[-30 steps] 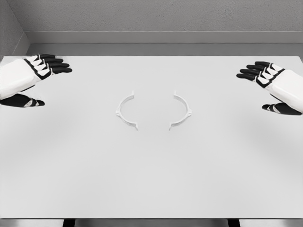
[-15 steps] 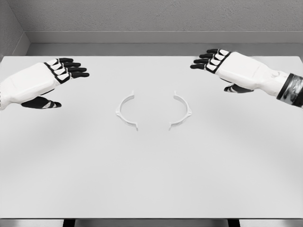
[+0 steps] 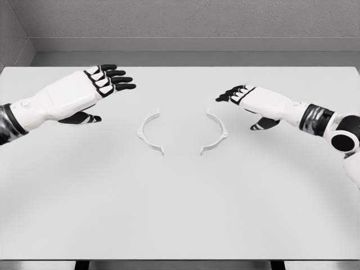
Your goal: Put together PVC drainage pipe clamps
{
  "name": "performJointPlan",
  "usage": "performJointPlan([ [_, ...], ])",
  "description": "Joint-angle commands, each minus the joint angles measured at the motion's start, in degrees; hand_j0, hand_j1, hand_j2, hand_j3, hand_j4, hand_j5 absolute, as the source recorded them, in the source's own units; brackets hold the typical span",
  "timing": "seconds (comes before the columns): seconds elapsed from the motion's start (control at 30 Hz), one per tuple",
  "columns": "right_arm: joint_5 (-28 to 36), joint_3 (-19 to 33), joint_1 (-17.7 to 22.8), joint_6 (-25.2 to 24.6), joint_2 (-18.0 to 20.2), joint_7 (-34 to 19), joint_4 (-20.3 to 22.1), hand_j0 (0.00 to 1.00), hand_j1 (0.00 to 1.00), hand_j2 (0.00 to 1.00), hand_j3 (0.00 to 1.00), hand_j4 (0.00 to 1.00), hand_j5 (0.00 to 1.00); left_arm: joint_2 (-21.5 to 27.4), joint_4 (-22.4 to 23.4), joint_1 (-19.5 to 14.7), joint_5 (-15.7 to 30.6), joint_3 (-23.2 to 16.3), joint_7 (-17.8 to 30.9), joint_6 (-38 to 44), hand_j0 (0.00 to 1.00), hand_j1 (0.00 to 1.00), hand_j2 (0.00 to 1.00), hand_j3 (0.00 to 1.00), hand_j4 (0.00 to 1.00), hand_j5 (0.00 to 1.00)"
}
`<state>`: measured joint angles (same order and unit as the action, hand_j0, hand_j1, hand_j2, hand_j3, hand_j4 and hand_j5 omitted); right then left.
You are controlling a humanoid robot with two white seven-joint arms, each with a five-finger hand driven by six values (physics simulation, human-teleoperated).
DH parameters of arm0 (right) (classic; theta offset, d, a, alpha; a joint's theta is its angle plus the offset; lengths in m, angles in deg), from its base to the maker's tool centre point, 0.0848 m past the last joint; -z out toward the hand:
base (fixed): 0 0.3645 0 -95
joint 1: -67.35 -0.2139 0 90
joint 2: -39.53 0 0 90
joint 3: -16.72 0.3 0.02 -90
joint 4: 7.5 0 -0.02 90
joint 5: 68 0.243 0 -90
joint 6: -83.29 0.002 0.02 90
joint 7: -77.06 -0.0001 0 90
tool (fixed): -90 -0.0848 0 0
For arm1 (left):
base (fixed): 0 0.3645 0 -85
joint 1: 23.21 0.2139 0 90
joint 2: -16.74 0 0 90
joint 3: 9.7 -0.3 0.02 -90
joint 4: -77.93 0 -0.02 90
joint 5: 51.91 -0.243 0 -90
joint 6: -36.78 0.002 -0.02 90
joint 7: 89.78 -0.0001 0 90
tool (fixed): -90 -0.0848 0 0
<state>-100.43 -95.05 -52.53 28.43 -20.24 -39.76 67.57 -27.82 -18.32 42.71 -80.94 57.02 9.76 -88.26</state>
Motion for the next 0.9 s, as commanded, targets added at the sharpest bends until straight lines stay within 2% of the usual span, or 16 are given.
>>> performJointPlan([
  [0.0,0.61,0.33,0.0,-0.14,-1.48,0.8,-2.03,1.0,1.0,1.0,1.0,1.0,1.0,-2.38,0.36,0.0,-2.25,-1.94,-0.05,0.04,1.0,1.0,1.0,1.0,1.0,1.0],
  [0.1,0.61,0.33,0.0,-0.14,-2.19,1.59,-2.47,1.0,1.0,1.0,1.0,1.0,1.0,-3.08,1.06,-0.09,-4.1,-3.0,-0.05,0.04,1.0,1.0,1.0,1.0,1.0,1.0],
  [0.13,1.31,0.33,-0.35,-0.14,-2.19,2.73,-4.49,1.0,1.0,1.0,1.0,1.0,1.0,-4.57,2.12,-0.7,-4.8,-3.61,-0.05,0.04,1.0,1.0,1.0,1.0,1.0,1.0],
  [0.27,1.49,0.33,-0.09,-0.14,-2.36,3.35,-4.05,1.0,1.0,1.0,1.0,1.0,1.0,-7.03,6.25,-3.51,-5.07,-5.99,-0.05,0.04,1.0,1.0,1.0,1.0,1.0,1.0],
  [0.33,1.4,0.33,0.0,-0.14,-2.71,3.26,-4.49,1.0,1.0,1.0,1.0,1.0,1.0,-7.65,6.78,-3.52,-4.98,-5.99,-0.05,0.04,1.0,1.0,1.0,1.0,1.0,1.0],
  [0.4,1.31,0.33,0.0,-0.14,-3.59,3.17,-4.75,1.0,1.0,1.0,1.0,1.0,1.0,-9.32,9.68,-3.52,-4.89,-5.99,-0.05,0.04,1.0,1.0,1.0,1.0,1.0,1.0],
  [0.57,1.23,0.15,0.0,-0.14,-3.68,3.17,-5.81,1.0,1.0,1.0,1.0,1.0,1.0,-9.58,11.35,-3.6,-4.63,-5.9,-0.05,0.04,1.0,1.0,1.0,1.0,1.0,1.0],
  [0.73,1.31,-0.2,0.35,-0.14,-3.77,3.09,-5.28,1.0,1.0,1.0,1.0,1.0,1.0,-11.52,14.6,-3.69,-4.45,-5.9,-0.05,0.04,1.0,1.0,1.0,1.0,1.0,1.0],
  [0.87,1.31,-0.46,0.44,-0.14,-3.86,3.0,-5.19,1.0,1.0,1.0,1.0,1.0,1.0,-12.4,15.21,-3.69,-4.28,-5.81,-0.05,0.04,1.0,1.0,1.0,1.0,1.0,1.0],
])
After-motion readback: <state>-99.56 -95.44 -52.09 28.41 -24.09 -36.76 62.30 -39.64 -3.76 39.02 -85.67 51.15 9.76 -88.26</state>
